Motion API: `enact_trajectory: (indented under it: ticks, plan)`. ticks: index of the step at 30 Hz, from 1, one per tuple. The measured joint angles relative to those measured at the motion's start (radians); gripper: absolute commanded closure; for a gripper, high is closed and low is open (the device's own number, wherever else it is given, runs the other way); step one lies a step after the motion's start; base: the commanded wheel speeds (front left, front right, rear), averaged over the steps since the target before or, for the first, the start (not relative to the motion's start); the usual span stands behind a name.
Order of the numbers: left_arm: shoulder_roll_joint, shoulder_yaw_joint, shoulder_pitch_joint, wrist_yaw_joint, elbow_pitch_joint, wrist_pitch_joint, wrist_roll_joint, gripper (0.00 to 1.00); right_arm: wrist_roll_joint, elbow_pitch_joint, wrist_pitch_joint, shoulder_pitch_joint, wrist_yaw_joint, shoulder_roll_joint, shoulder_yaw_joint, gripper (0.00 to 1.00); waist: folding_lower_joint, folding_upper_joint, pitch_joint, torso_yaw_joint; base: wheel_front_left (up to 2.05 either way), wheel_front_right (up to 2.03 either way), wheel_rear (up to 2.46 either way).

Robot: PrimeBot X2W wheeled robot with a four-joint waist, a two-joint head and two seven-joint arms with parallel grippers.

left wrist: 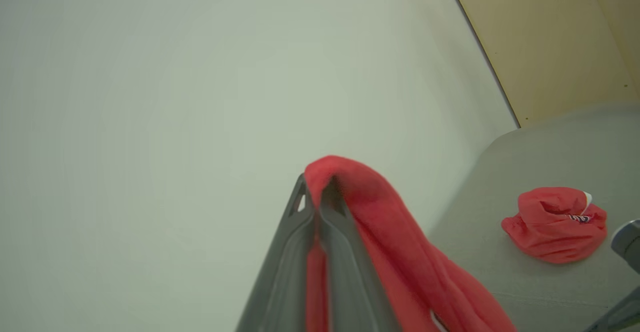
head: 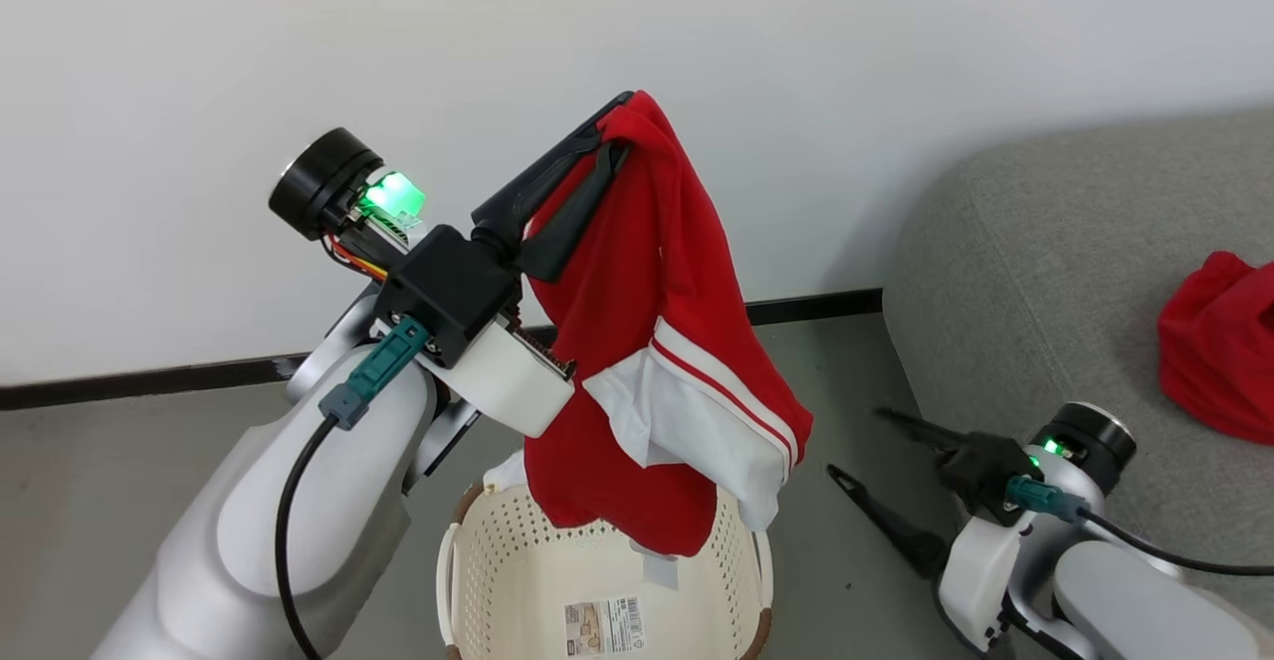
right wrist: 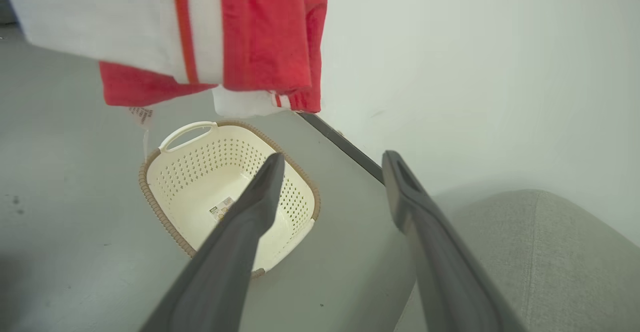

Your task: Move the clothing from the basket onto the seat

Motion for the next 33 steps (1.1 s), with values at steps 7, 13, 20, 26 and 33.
enact_trajectory:
  ticks: [7, 13, 20, 26, 33]
  plan:
    - [-0.009, -0.019, 0.001, -0.001, 0.007, 0.005, -0.009, 1.0, 0.034, -0.028, 0.0, -0.003, 0.0, 0.029, 0.064, 0.0, 0.0, 0.0, -0.026, 0.028, 0.0, 0.0, 0.0]
    - [-0.018, -0.034, 0.001, -0.009, 0.007, 0.016, -0.01, 1.0, 0.004, -0.046, 0.0, -0.059, 0.0, 0.027, 0.103, 0.0, 0.0, 0.0, -0.039, 0.052, 0.0, 0.0, 0.0]
    - [-0.029, -0.045, 0.002, -0.013, 0.011, 0.033, -0.021, 1.0, -0.005, -0.098, 0.0, -0.081, 0.0, 0.045, 0.165, 0.0, 0.0, 0.0, -0.044, 0.074, 0.0, 0.0, 0.0]
    - [-0.022, -0.036, 0.012, -0.013, 0.032, 0.05, -0.046, 1.0, -0.005, -0.155, 0.0, -0.09, 0.0, 0.05, 0.189, 0.58, 0.0, 0.0, -0.043, 0.079, 0.0, 0.0, 0.0]
    - [0.001, -0.003, 0.069, -0.007, 0.086, 0.062, -0.072, 1.0, 0.018, -0.17, 0.0, -0.087, 0.0, 0.025, 0.114, 1.0, 0.0, 0.0, -0.038, 0.061, 0.0, 0.0, 0.0]
